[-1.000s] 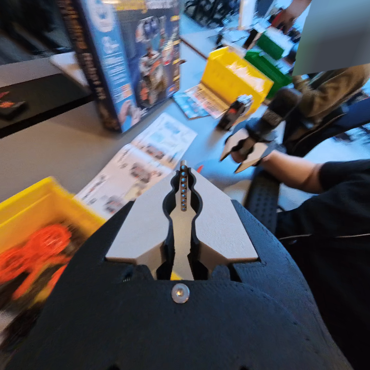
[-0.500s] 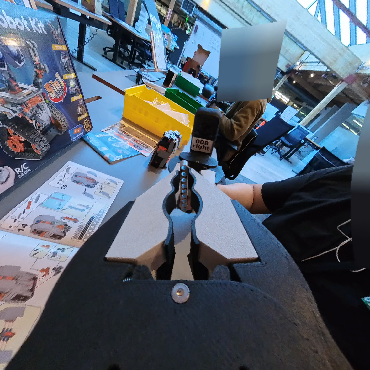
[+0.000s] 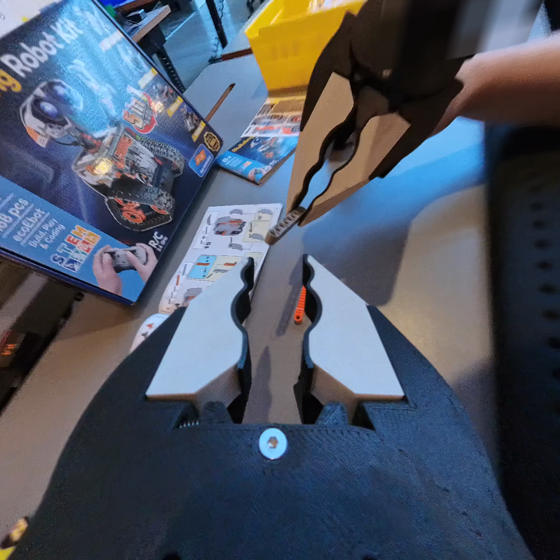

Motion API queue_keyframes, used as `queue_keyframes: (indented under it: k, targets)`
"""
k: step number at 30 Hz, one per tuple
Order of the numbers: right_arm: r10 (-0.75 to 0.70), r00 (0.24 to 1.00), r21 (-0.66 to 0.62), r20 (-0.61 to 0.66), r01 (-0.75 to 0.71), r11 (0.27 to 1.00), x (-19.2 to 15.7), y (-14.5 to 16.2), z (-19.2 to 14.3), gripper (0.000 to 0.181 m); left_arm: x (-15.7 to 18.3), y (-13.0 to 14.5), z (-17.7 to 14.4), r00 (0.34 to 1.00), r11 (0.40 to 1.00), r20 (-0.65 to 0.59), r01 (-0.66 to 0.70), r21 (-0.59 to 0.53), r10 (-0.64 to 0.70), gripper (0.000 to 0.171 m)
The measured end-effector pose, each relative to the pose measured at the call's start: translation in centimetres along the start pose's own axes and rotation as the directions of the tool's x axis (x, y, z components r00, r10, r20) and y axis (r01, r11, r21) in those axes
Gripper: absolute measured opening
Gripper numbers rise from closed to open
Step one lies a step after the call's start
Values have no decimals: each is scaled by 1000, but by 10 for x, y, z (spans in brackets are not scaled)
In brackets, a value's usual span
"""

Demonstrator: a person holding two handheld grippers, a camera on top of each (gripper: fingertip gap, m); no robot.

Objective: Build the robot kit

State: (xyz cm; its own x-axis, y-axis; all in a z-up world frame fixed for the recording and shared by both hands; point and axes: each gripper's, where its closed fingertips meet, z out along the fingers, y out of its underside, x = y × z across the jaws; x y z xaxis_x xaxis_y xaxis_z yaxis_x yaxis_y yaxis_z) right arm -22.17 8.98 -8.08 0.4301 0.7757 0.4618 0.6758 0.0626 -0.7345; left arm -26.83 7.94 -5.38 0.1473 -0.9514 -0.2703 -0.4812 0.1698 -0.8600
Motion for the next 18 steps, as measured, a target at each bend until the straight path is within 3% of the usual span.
queue_keyframes:
  k: [6, 12, 18]
  targets:
    - [-143, 989, -145, -30, 137, 980, -3, 24, 5, 6, 3, 13, 32, 991, 991, -12, -130, -25, 130, 19]
    - [-114, 993, -163, -12, 111, 980, -3, 36, 8, 6, 0, 29, 50, 982, 981, -55, -182, -67, 179, 6]
    - [-30, 999, -122, 33, 34, 992, -6, 38, 10, 6, 2, 34, 51, 987, 989, -70, -146, -9, 145, 5]
